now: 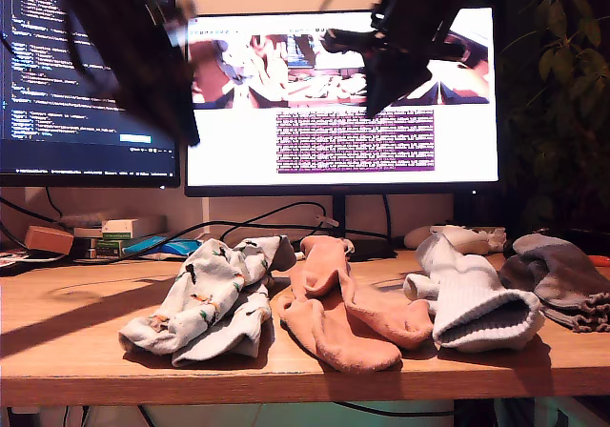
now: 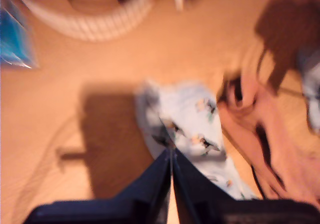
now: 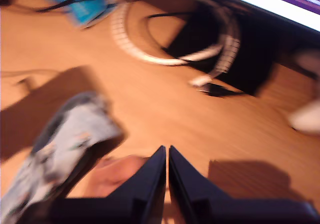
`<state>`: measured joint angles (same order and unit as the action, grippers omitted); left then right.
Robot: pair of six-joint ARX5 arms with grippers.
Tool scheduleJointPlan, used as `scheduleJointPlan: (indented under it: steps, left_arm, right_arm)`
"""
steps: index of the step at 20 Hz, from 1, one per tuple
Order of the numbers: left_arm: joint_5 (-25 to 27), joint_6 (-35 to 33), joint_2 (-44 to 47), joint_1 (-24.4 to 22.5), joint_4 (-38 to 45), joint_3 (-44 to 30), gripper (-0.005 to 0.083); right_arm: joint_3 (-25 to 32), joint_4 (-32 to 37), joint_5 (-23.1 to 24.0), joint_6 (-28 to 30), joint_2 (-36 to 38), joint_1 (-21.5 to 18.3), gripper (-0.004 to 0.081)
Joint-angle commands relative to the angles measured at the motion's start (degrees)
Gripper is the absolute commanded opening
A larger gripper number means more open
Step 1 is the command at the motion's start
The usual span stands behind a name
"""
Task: Pair up the socks based on colour and pattern, by placing them on top of one another
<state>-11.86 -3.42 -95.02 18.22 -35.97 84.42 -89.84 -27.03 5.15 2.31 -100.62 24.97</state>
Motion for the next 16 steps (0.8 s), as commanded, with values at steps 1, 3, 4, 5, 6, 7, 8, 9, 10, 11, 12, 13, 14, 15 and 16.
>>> scheduleJointPlan:
  steps: [1, 3, 4, 5, 6, 7, 8, 9, 10, 11, 12, 13, 14, 15, 16]
  left_arm:
    - [0.39, -0.22, 3.87, -0.96, 3.06, -6.27, -0.002]
    - [0.35, -0.15, 9.27, -2.25, 7.63, -12.76, -0.002]
    - [0.35, -0.15, 11.91, -2.8, 10.01, -15.89, -0.0019]
    - [0.31, -0.15, 14.69, -3.43, 12.37, -18.97, -0.0019]
    - [0.11, -0.17, 17.31, -3.93, 14.36, -21.73, -0.0019]
    - [0.09, -0.2, 19.8, -4.37, 15.65, -24.09, -0.0019]
    - [0.09, -0.22, 22.25, -4.79, 17.25, -26.34, -0.0019]
    - [0.09, -0.2, 24.59, -5.11, 18.58, -28.33, -0.0019]
    - [0.09, -0.2, 26.84, -5.42, 19.91, -30.21, -0.0019]
    - [0.07, -0.2, 28.96, -5.64, 21.22, -32.13, -0.0019]
    - [-0.28, -0.17, 31.23, -5.81, 22.14, -33.94, -0.0019]
    - [-0.83, -0.15, 33.38, -5.9, 22.77, -35.78, -0.0019]
    - [-1.2, -0.15, 35.71, -5.9, 23.23, -37.55, -0.0019]
    - [-1.22, -0.15, 38.16, -5.9, 24.09, -39.43, -0.0019]
    - [-1.2, -0.15, 40.57, -5.9, 24.52, -41.07, -0.0019]
  right_arm:
    - [3.87, 3.37, 1.44, -1.07, 2.16, -1.07, -0.0008]
    - [9.18, 7.85, 1.9, -2.01, 6.43, -2.32, -0.001]
    - [12.24, 10.25, 2.05, -2.54, 8.85, -2.89, -0.001]
    - [15.63, 13.2, 2.4, -2.47, 11.58, -3.34, -0.001]
    - [19.47, 16.17, 2.58, -2.23, 14.4, -3.96, -0.001]
    - [23.19, 19.39, 2.47, -2.25, 17.51, -4.55, -0.001]
    - [26.8, 21.9, 2.45, -2.23, 20.57, -5.14, -0.001]
    - [30.03, 23.74, 2.29, -2.23, 23.43, -5.79, -0.001]
    - [33.07, 25.51, 2.23, -2.19, 26.27, -6.54, -0.001]
    - [36.26, 27.3, 1.62, -1.73, 29.18, -7.15, -0.001]
    - [39.15, 28.74, 0.59, -1.4, 32.22, -7.82, -0.001]
    - [42.01, 30.23, -0.42, -1.03, 35.19, -8.07, -0.001]
    - [44.54, 30.73, -0.74, -0.68, 38.05, -8.17, -0.001]
    - [46.84, 30.77, -0.79, -0.55, 41.31, -8.17, -0.001]
    - [48.96, 30.49, -0.83, -0.35, 44.5, -8.15, -0.001]
